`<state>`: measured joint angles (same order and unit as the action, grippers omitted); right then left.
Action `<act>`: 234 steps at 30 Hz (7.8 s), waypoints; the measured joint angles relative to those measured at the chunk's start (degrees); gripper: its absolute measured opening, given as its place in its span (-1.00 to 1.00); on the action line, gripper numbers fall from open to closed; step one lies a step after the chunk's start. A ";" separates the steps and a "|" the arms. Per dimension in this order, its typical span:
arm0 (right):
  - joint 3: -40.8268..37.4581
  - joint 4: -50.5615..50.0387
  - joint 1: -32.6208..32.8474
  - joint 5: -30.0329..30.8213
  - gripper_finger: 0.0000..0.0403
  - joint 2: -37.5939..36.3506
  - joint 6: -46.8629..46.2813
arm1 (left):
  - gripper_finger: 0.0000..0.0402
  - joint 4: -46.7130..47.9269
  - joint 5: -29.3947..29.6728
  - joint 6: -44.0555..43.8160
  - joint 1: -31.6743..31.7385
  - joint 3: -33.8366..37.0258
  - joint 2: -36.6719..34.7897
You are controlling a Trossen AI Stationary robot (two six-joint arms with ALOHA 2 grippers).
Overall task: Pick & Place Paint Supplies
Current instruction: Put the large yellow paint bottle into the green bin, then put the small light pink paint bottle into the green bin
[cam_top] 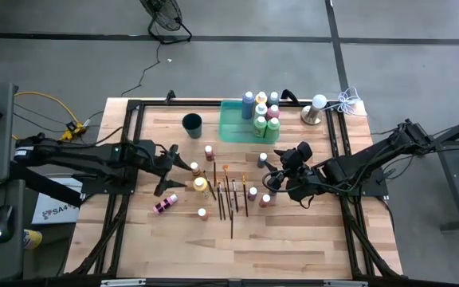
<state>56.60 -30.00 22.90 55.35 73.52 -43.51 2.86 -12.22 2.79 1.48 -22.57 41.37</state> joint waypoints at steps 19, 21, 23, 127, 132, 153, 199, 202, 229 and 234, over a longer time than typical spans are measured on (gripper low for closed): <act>-3.06 0.68 0.00 -0.11 0.20 0.00 -2.03 | 0.45 -18.26 2.24 -0.74 -1.91 -0.02 15.74; -3.49 0.66 0.00 -0.13 0.20 0.00 -2.79 | 0.45 -20.16 2.15 -1.38 -1.91 -0.02 16.82; -3.69 0.93 0.00 -0.12 0.20 0.00 -2.91 | 0.45 -20.98 1.62 -1.69 -1.91 -0.02 17.34; -32.04 36.20 -16.28 -36.04 -0.05 -29.16 31.76 | -0.42 -26.92 -2.09 9.63 29.84 -43.23 61.62; -32.02 36.22 -16.28 -36.04 -0.05 -29.16 31.76 | -0.42 -27.00 -2.22 8.56 30.03 -45.96 64.71; -32.02 36.22 -16.26 -36.04 -0.05 -29.16 31.78 | -0.42 -27.28 0.14 3.84 30.03 -48.82 68.30; -32.02 36.20 -16.26 -36.04 -0.05 -29.14 31.78 | 0.31 -9.84 3.79 3.13 29.24 -48.78 57.61; -32.02 36.20 -16.26 -36.04 -0.05 -29.14 31.76 | 0.32 1.43 4.25 5.27 29.24 -48.78 51.40; -32.02 36.22 -16.26 -36.04 -0.05 -29.14 31.76 | 0.32 65.31 17.23 -25.53 3.36 -37.94 23.18; -32.02 36.22 -16.26 -36.04 -0.05 -29.14 31.77 | 0.32 65.18 20.97 -38.19 -6.91 -31.04 20.06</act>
<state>24.58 6.22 6.63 19.31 44.38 -11.74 68.04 8.75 -35.40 -5.43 -53.61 61.43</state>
